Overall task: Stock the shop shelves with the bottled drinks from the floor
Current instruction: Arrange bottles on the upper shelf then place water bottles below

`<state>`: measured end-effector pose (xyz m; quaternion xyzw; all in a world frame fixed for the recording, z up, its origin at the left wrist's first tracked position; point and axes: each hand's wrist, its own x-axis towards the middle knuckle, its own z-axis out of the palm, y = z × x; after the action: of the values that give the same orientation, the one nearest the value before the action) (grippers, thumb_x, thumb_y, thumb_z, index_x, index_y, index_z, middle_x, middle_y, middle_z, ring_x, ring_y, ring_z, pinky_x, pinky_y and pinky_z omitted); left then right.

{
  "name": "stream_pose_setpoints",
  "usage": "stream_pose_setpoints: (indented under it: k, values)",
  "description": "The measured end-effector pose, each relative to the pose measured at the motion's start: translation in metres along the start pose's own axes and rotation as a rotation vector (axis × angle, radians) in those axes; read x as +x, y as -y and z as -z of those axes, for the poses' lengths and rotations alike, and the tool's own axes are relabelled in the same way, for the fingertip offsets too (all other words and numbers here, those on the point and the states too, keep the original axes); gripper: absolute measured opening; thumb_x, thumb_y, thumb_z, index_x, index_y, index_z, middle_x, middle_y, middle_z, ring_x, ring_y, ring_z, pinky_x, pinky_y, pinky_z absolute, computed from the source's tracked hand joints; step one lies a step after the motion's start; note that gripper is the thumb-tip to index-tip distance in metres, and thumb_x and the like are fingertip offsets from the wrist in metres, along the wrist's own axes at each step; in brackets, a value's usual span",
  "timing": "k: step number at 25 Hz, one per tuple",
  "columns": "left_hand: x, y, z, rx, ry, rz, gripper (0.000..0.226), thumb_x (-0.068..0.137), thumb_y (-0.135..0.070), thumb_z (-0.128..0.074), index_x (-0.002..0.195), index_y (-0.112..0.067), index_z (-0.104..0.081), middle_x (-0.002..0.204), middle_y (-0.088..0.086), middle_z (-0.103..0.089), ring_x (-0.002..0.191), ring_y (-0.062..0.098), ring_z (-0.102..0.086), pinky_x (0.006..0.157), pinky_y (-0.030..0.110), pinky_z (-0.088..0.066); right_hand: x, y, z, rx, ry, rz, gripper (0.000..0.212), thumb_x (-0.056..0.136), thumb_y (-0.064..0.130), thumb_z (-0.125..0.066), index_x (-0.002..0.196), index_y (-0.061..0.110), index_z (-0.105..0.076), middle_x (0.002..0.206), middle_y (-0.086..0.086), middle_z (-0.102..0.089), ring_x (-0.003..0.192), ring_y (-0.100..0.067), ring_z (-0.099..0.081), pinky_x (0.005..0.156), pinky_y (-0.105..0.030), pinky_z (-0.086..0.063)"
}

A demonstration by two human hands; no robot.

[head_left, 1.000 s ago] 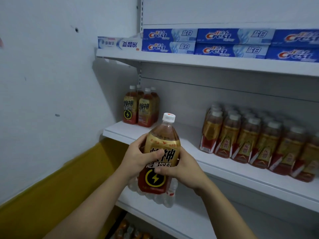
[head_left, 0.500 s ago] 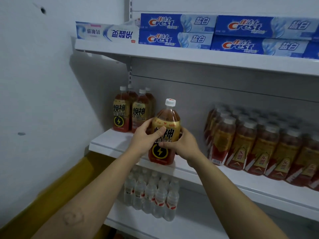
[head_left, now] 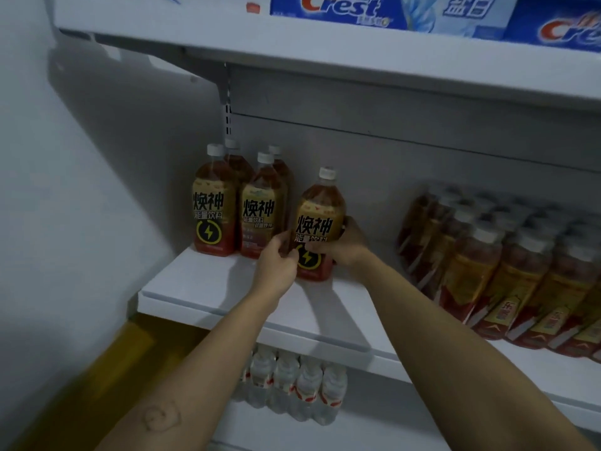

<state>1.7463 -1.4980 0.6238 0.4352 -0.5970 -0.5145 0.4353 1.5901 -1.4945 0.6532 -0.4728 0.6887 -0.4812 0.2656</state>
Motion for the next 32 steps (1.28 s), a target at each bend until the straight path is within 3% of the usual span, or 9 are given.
stream_pose_setpoints:
  k: [4, 9, 13, 17, 22, 26, 30, 32]
  values:
    - [0.017, -0.006, -0.008, 0.045, -0.019, -0.012, 0.052, 0.094, -0.007, -0.051, 0.143, -0.024, -0.044, 0.134, 0.000, -0.056, 0.122, 0.017, -0.052, 0.103, 0.034, -0.044, 0.032, -0.005, -0.007, 0.010, 0.008, 0.007, 0.107, 0.033, 0.045, -0.094, 0.127, 0.017, -0.053, 0.118, 0.002, -0.067, 0.107, -0.018, -0.066, 0.090, -0.040, -0.057]
    - [0.030, -0.010, -0.016, 0.025, 0.007, 0.009, 0.051, 0.096, 0.002, -0.041, 0.143, -0.018, -0.045, 0.123, -0.003, -0.051, 0.118, 0.014, -0.044, 0.095, 0.023, -0.033, 0.065, -0.007, -0.015, 0.053, -0.016, -0.023, 0.096, 0.052, 0.024, -0.097, 0.133, 0.014, -0.048, 0.126, -0.003, -0.063, 0.115, -0.021, -0.060, 0.099, -0.042, -0.052]
    - [0.043, -0.004, -0.021, 0.026, 0.074, -0.005, 0.058, 0.095, 0.005, -0.038, 0.146, -0.021, -0.040, 0.124, -0.008, -0.046, 0.118, 0.007, -0.038, 0.098, 0.021, -0.030, 0.089, -0.012, -0.019, 0.090, 0.007, -0.037, 0.098, 0.049, 0.023, -0.097, 0.134, 0.015, -0.048, 0.127, -0.004, -0.063, 0.115, -0.023, -0.061, 0.099, -0.046, -0.052]
    - [0.049, 0.004, -0.019, 0.043, 0.079, -0.009, 0.057, 0.096, 0.006, -0.037, 0.146, -0.021, -0.040, 0.134, -0.005, -0.048, 0.126, 0.012, -0.040, 0.099, 0.020, -0.028, 0.101, -0.018, -0.024, 0.097, 0.003, -0.019, 0.096, 0.052, 0.021, -0.096, 0.134, 0.015, -0.047, 0.128, -0.004, -0.062, 0.115, -0.023, -0.061, 0.099, -0.046, -0.051]
    - [0.044, 0.003, -0.009, 0.115, 0.131, -0.071, 0.062, 0.094, 0.008, -0.038, 0.149, -0.021, -0.034, 0.131, -0.012, -0.043, 0.121, 0.002, -0.034, 0.098, 0.013, -0.026, 0.105, -0.018, -0.025, 0.077, 0.033, -0.013, 0.099, 0.054, 0.023, -0.096, 0.138, 0.016, -0.044, 0.132, -0.005, -0.059, 0.119, -0.022, -0.058, 0.102, -0.045, -0.050]
    - [0.040, 0.004, -0.002, 0.130, 0.115, -0.081, 0.062, 0.093, 0.009, -0.037, 0.149, -0.019, -0.037, 0.145, -0.005, -0.043, 0.135, 0.010, -0.035, 0.102, 0.015, -0.025, 0.102, -0.013, -0.019, -0.002, 0.115, -0.042, 0.109, 0.057, 0.017, -0.095, 0.147, 0.016, -0.033, 0.139, -0.006, -0.054, 0.125, -0.025, -0.054, 0.105, -0.044, -0.047]
    - [0.026, 0.008, 0.010, 0.118, 0.068, -0.119, 0.051, 0.099, 0.003, -0.037, 0.144, -0.020, -0.044, 0.144, -0.007, -0.047, 0.137, 0.011, -0.037, 0.109, 0.020, -0.026, 0.062, -0.013, -0.022, -0.092, 0.129, -0.055, 0.126, 0.061, 0.018, -0.093, 0.156, 0.017, -0.011, 0.148, -0.006, -0.045, 0.137, -0.027, -0.042, 0.109, -0.037, -0.040]
    - [0.011, 0.004, 0.016, 0.101, 0.086, -0.124, 0.048, 0.101, -0.002, -0.038, 0.145, -0.020, -0.042, 0.145, -0.006, -0.047, 0.137, 0.011, -0.039, 0.115, 0.027, -0.028, 0.027, -0.006, -0.026, -0.057, 0.069, -0.044, 0.111, 0.068, 0.021, -0.090, 0.154, 0.020, -0.020, 0.139, -0.001, -0.051, 0.136, -0.025, -0.044, 0.104, -0.034, -0.040]
